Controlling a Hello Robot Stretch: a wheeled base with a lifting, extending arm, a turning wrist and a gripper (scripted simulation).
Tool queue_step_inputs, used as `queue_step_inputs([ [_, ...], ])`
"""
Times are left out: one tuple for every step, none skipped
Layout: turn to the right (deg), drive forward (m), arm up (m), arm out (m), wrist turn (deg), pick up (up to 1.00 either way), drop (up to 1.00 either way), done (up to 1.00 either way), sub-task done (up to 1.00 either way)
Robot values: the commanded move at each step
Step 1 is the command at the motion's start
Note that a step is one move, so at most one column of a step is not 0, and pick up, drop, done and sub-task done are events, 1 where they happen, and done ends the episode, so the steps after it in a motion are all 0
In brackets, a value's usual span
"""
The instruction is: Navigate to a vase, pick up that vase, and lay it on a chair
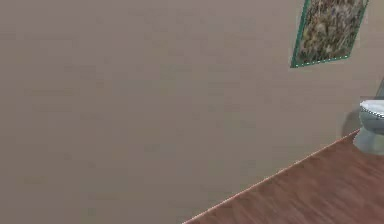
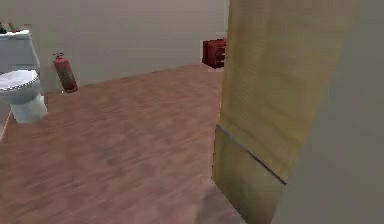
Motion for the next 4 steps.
queue_step_inputs([
  [-45.0, 0.0, 0.0, 0.0, 0.0, 0.0, 0.0, 0.0, 0.0],
  [-45.0, 0.0, 0.0, 0.0, 0.0, 0.0, 0.0, 0.0, 0.0],
  [-9.0, 0.0, 0.0, 0.0, 0.0, 0.0, 0.0, 0.0, 0.0],
  [0.0, 1.0, 0.0, 0.0, 0.0, 0.0, 0.0, 0.0, 0.0],
])
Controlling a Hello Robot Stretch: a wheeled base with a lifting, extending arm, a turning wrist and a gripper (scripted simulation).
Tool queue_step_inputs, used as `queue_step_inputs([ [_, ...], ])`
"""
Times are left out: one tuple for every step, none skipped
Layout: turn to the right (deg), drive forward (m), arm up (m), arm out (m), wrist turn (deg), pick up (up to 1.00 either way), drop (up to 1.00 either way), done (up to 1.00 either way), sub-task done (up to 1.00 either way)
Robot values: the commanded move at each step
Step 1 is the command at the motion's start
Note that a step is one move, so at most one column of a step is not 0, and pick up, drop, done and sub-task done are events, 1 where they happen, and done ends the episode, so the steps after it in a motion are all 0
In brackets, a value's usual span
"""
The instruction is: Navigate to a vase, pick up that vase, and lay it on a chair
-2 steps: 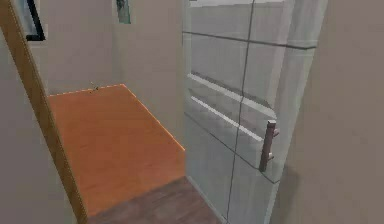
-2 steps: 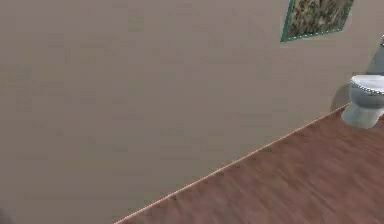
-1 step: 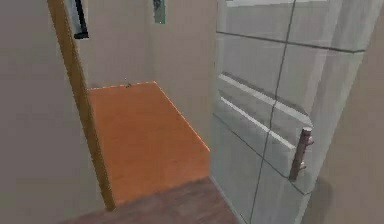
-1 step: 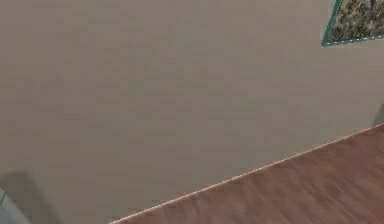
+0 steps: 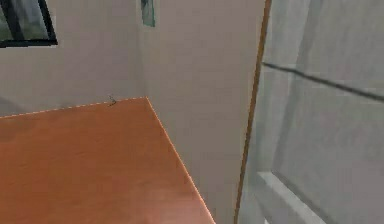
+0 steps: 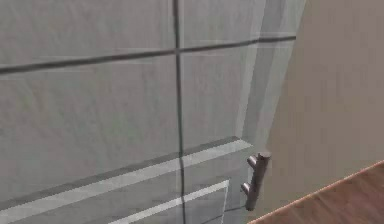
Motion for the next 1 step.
queue_step_inputs([
  [-6.0, 0.0, 0.0, 0.0, 0.0, 0.0, 0.0, 0.0, 0.0],
])
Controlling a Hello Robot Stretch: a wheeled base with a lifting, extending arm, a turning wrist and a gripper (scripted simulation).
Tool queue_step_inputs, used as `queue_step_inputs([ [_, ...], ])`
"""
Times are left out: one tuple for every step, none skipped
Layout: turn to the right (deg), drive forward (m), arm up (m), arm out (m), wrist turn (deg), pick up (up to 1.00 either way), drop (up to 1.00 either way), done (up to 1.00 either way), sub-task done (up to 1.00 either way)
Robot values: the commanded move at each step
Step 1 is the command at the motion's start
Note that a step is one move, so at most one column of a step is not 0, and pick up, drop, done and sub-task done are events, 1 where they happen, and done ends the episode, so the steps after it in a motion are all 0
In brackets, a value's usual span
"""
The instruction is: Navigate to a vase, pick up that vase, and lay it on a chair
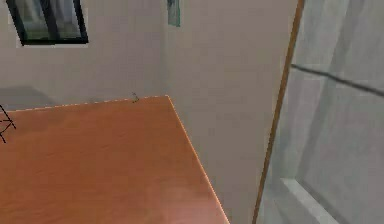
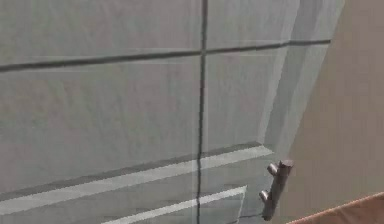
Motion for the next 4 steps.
queue_step_inputs([
  [0.0, 0.25, 0.0, 0.0, 0.0, 0.0, 0.0, 0.0, 0.0],
  [-45.0, 0.0, 0.0, 0.0, 0.0, 0.0, 0.0, 0.0, 0.0],
  [-3.0, 0.0, 0.0, 0.0, 0.0, 0.0, 0.0, 0.0, 0.0],
  [0.0, 0.7, 0.0, 0.0, 0.0, 0.0, 0.0, 0.0, 0.0],
])
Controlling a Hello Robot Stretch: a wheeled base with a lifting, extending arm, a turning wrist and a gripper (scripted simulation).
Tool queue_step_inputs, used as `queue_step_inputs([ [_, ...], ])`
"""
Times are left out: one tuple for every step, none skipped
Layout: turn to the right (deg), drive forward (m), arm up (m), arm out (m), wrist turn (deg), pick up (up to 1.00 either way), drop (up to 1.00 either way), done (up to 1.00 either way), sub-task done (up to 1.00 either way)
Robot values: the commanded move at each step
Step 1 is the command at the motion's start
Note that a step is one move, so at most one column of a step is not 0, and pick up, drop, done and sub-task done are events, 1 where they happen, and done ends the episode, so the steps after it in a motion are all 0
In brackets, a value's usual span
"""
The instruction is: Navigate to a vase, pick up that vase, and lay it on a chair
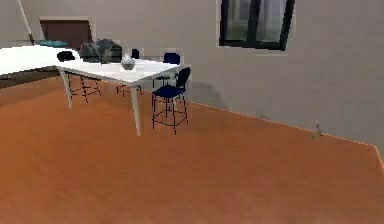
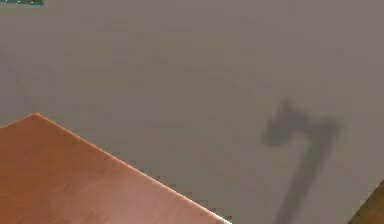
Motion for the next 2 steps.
queue_step_inputs([
  [-27.0, 0.0, 0.0, 0.0, 0.0, 0.0, 0.0, 0.0, 0.0],
  [0.0, 1.0, 0.0, 0.0, 0.0, 0.0, 0.0, 0.0, 0.0],
])
